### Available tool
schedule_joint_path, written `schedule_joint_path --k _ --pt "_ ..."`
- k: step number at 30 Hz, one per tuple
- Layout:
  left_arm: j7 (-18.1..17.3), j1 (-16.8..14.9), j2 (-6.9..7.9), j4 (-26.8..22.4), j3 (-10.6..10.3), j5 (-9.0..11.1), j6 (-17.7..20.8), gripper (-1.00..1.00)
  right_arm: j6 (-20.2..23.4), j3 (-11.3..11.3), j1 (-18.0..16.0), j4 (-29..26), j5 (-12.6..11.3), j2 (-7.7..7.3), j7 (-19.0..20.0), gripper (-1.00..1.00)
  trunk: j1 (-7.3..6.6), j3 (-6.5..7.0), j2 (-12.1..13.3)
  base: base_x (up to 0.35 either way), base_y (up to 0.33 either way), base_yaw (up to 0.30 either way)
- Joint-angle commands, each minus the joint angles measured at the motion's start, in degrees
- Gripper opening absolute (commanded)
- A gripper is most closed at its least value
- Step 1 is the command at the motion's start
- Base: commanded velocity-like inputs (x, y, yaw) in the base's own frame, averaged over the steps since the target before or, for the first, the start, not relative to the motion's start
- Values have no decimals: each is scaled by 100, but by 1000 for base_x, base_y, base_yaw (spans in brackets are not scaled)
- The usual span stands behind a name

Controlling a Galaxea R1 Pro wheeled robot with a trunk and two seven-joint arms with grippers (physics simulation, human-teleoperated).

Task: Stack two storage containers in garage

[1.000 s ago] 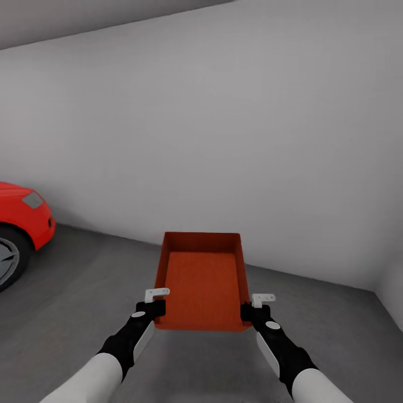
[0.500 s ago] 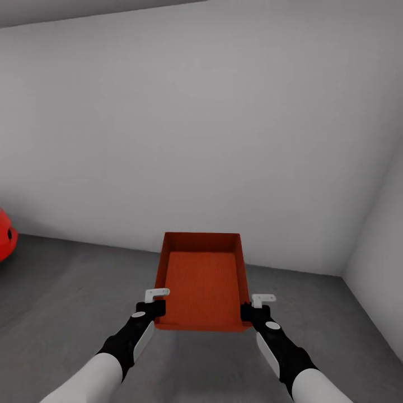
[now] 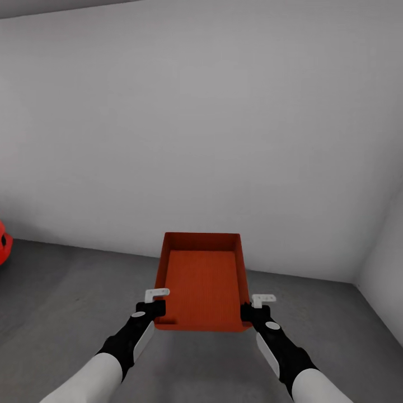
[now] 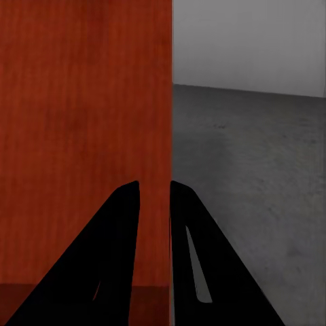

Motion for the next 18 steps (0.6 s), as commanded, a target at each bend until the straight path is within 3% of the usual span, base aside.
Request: schedule_joint_path --k 1,11,18 --pt "72 -1 7 -7 8 81 35 -100 16 -62 -6 -27 12 -7 -76 -100 3 -7 -5 290 222 0" --pt "72 -1 7 -8 8 75 27 -100 29 -53 -6 -21 46 2 -104 -100 3 -7 -5 290 223 -13" --pt "72 -1 5 -8 8 74 30 -100 31 -58 -6 -21 46 10 -105 -100 3 -7 -5 290 222 -224"
